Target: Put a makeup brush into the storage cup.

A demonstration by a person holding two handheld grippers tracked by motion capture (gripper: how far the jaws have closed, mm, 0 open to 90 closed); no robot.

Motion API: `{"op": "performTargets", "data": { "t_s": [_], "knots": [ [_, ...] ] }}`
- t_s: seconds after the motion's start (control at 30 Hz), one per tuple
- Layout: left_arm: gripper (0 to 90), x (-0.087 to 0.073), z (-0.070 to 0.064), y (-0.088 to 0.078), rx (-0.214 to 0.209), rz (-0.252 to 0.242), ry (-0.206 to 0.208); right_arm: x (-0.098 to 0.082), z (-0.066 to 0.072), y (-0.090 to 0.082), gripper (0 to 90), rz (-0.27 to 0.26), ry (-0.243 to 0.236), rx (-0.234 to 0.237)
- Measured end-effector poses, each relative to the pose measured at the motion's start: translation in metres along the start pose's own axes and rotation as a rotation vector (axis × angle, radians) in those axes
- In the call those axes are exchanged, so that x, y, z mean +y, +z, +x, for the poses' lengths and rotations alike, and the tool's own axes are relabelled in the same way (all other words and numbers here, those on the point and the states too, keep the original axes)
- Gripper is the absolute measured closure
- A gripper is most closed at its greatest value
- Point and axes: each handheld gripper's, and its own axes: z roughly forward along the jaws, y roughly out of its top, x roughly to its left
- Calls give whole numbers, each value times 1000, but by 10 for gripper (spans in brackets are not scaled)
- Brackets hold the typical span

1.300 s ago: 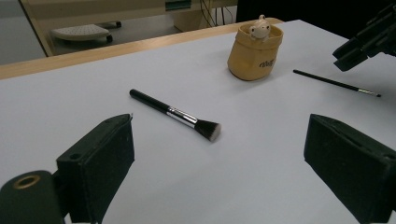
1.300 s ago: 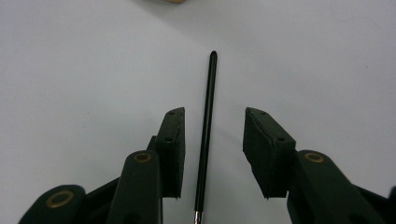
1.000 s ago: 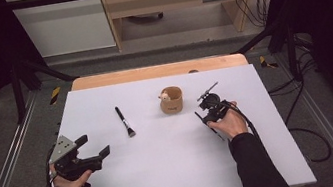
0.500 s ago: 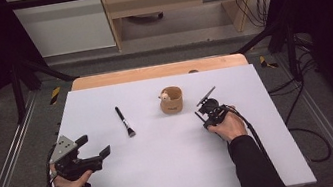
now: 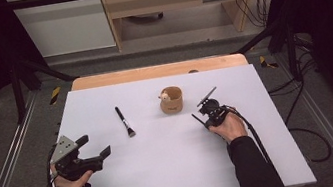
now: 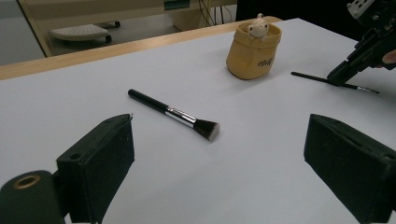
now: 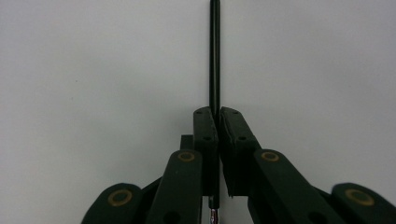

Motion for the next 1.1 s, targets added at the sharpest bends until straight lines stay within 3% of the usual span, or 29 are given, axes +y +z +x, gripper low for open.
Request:
{"op": "performTargets", "data": {
  "t_s": [0.3, 0.7, 0.8, 0.93, 0.97, 1.1],
  "knots": [
    [78, 0, -1, 1, -1, 6, 6, -4, -1, -3, 856, -28, 12, 1],
    [77, 2, -7, 2, -13, 17, 30, -11, 9, -51, 856, -170, -28, 78],
    [78, 3, -9, 3, -17, 13, 33, -13, 16, -61, 856, -190, -45, 96],
    [77, 4, -12, 2, -25, 16, 49, -15, 25, -76, 856, -224, -110, 114],
    [78, 5, -13, 3, -27, 17, 52, -14, 28, -78, 856, -224, -104, 120],
    [81, 5, -16, 5, -35, 28, 65, -12, 37, -88, 856, -242, -153, 142]
  ]
}}
